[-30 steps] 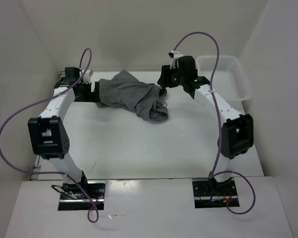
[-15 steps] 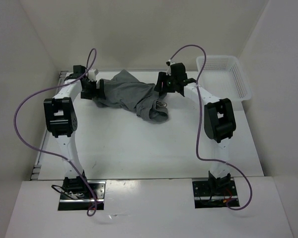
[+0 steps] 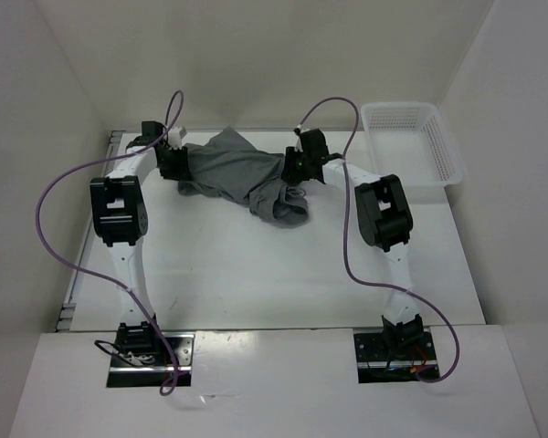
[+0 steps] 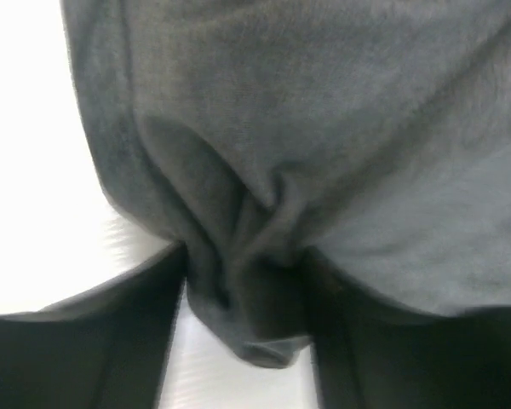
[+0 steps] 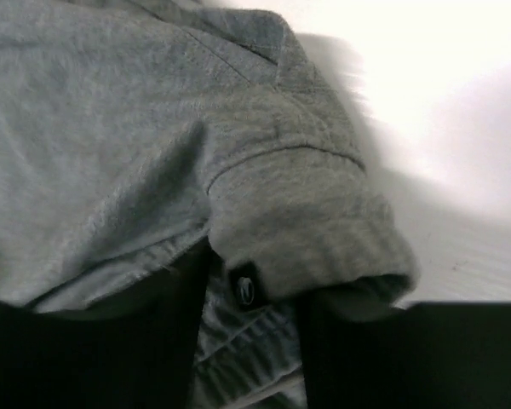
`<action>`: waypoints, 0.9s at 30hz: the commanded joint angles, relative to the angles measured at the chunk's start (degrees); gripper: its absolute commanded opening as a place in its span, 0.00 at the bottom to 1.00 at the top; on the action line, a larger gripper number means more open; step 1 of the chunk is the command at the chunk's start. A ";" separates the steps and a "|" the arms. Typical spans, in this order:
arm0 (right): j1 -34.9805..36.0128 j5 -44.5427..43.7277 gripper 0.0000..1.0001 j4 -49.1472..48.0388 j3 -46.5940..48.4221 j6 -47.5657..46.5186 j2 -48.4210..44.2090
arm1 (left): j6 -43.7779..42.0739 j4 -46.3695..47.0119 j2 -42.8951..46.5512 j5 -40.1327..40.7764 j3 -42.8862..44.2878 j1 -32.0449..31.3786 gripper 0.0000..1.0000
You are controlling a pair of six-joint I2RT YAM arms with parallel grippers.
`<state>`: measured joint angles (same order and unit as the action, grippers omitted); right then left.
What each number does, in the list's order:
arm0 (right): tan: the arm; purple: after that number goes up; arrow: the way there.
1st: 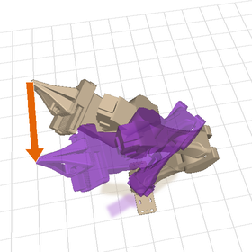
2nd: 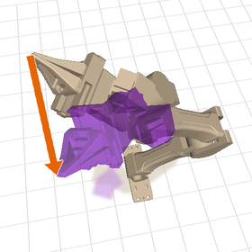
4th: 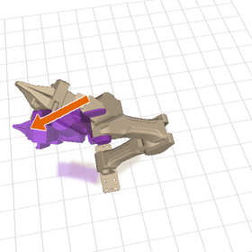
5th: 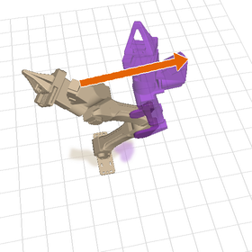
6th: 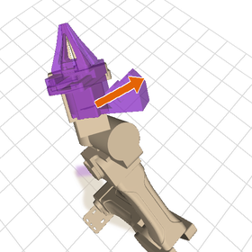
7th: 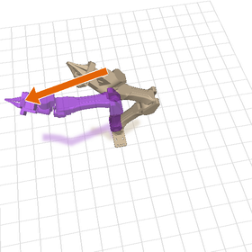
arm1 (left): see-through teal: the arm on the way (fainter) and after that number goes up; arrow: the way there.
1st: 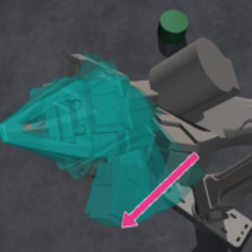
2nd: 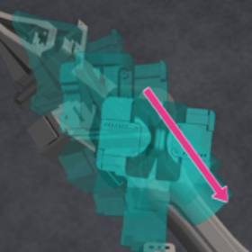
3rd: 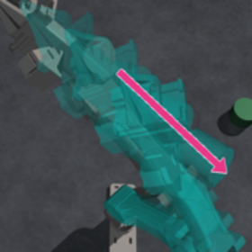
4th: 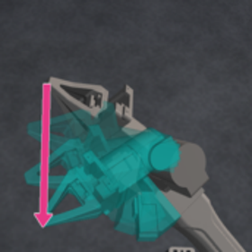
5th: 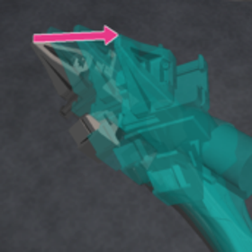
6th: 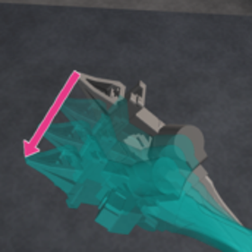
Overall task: Fold and stack the shorts
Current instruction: Move the shorts to the center of the board
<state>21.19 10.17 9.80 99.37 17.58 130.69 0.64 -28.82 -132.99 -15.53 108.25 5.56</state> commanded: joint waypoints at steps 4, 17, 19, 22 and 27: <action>1.84 -1.91 0.17 -5.32 7.04 -4.13 1.67 | -0.64 -1.50 -1.32 -3.46 1.35 -0.29 0.08; -3.52 18.52 0.00 6.80 38.36 -16.26 -5.24 | -0.64 -7.74 18.01 -1.17 24.12 5.86 0.00; -4.05 22.94 0.00 9.78 32.92 -18.88 -9.12 | -0.64 -8.61 23.09 -3.88 20.44 5.86 0.01; -4.05 29.01 0.00 15.66 23.70 -26.25 -17.12 | -0.64 -10.11 30.03 -7.31 10.72 5.86 0.07; -4.05 28.42 0.11 23.58 2.39 -37.34 -30.65 | -0.64 -13.36 41.30 -9.34 -11.44 5.86 0.18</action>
<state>17.37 35.70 24.45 110.56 -9.69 105.97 0.12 -34.98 -91.20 -22.87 107.87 11.16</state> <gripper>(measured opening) 0.102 0.172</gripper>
